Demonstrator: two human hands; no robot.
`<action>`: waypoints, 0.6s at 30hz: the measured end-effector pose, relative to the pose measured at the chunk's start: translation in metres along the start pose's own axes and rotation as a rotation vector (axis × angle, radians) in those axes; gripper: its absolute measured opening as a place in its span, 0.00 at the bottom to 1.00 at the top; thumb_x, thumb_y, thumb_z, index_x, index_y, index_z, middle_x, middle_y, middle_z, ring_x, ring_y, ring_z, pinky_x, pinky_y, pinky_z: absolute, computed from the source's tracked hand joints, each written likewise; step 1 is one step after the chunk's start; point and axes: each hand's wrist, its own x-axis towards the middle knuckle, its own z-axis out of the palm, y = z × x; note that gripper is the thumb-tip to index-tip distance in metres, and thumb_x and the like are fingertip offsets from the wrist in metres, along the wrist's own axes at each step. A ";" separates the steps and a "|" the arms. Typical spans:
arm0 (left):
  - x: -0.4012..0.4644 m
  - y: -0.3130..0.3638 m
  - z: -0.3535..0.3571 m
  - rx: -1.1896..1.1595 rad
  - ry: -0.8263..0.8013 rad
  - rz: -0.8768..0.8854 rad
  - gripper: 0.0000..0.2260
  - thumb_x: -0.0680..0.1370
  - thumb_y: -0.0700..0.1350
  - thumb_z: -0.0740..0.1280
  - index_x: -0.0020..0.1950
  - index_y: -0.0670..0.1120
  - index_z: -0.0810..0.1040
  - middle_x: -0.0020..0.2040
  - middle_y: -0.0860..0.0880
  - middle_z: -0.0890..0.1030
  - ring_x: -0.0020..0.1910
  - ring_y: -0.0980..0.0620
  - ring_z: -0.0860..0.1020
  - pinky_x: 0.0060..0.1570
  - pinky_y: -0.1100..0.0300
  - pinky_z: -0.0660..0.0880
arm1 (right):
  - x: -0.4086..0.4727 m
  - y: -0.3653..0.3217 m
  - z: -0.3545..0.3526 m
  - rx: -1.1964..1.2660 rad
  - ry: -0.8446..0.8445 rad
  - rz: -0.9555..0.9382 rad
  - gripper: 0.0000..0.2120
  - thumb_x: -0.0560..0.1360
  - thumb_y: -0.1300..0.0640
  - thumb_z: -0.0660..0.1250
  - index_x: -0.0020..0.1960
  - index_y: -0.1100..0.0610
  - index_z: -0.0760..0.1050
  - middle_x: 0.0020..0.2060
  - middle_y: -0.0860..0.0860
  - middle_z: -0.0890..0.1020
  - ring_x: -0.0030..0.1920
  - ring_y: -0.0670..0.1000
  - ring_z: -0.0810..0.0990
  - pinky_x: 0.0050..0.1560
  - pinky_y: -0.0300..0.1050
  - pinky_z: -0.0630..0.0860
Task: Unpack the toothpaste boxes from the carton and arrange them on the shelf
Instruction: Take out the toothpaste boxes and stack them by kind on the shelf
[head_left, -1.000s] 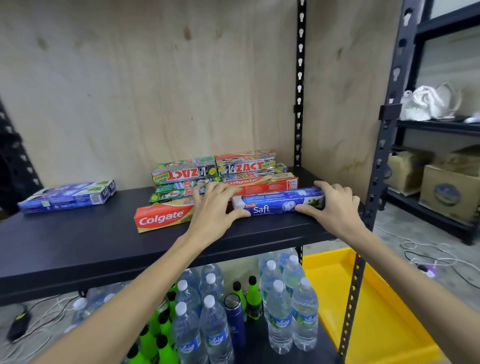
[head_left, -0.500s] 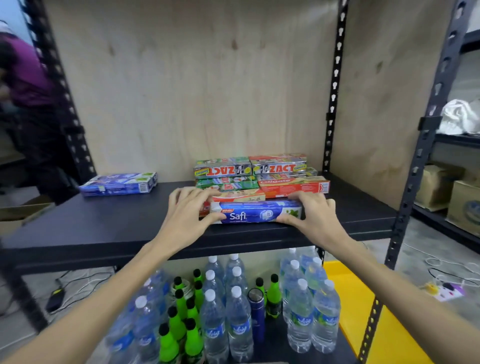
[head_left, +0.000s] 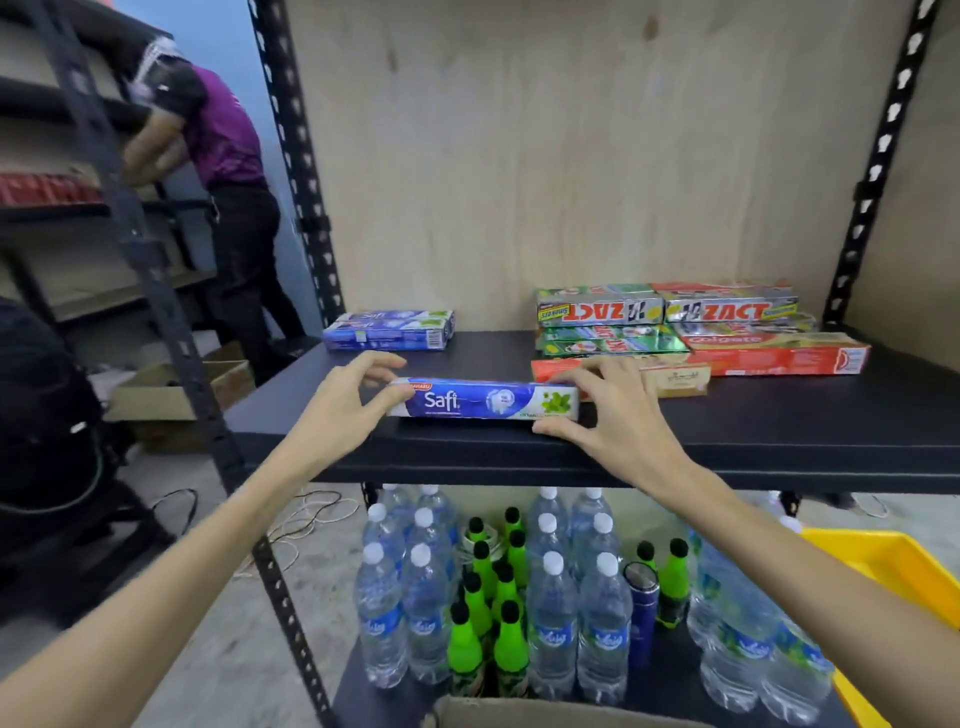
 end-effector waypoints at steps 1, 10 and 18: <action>0.001 -0.008 -0.008 -0.022 0.002 -0.028 0.11 0.79 0.55 0.69 0.60 0.57 0.77 0.51 0.57 0.82 0.56 0.59 0.78 0.60 0.54 0.74 | 0.005 -0.008 0.005 -0.006 -0.007 -0.036 0.31 0.70 0.29 0.65 0.64 0.48 0.77 0.58 0.47 0.75 0.62 0.51 0.68 0.59 0.48 0.62; 0.025 -0.052 -0.048 -0.007 0.031 -0.339 0.16 0.82 0.61 0.59 0.55 0.51 0.77 0.53 0.52 0.82 0.55 0.51 0.79 0.58 0.51 0.74 | 0.057 -0.059 0.036 0.058 0.006 -0.177 0.28 0.76 0.40 0.67 0.71 0.52 0.75 0.55 0.51 0.79 0.59 0.49 0.66 0.58 0.46 0.58; 0.013 -0.067 -0.046 -0.206 -0.101 -0.044 0.18 0.75 0.50 0.75 0.63 0.56 0.76 0.60 0.55 0.82 0.58 0.55 0.81 0.59 0.59 0.77 | 0.079 -0.041 0.060 -0.108 0.004 -0.180 0.31 0.76 0.33 0.58 0.72 0.49 0.74 0.61 0.49 0.79 0.62 0.54 0.68 0.54 0.47 0.56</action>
